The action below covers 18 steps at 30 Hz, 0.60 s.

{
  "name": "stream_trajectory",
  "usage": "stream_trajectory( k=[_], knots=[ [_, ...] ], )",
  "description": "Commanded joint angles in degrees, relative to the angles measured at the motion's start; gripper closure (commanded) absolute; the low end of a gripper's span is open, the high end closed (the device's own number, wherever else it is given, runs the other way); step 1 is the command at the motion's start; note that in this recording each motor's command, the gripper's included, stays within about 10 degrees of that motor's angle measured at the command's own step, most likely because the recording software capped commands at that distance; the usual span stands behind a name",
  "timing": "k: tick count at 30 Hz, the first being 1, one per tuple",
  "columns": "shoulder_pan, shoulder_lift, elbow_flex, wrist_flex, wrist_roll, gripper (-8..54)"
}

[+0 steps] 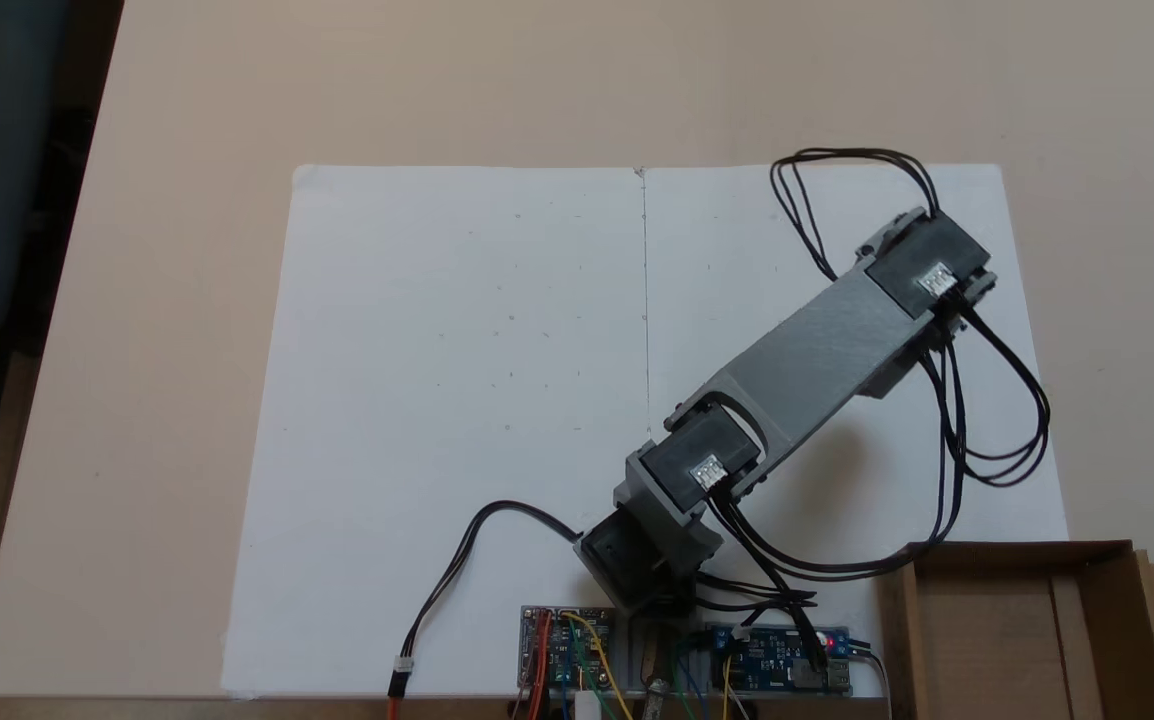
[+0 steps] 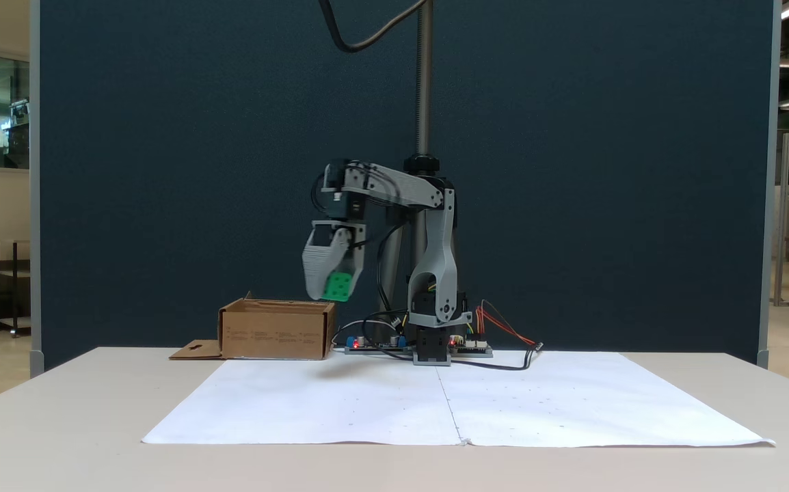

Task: Grasp a green dice and put it in the bin.

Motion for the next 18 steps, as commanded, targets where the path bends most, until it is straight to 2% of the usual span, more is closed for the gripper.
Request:
stream_trajectory(
  k=[1, 13, 18],
  knots=[
    [5.2, 0.5, -3.1, -1.1, -2.5, 33.7],
    [28.9, -1.0, -5.4, -4.7, -5.4, 33.7],
    [33.3, -2.6, -5.6, -10.0, -5.4, 33.7]
  ],
)
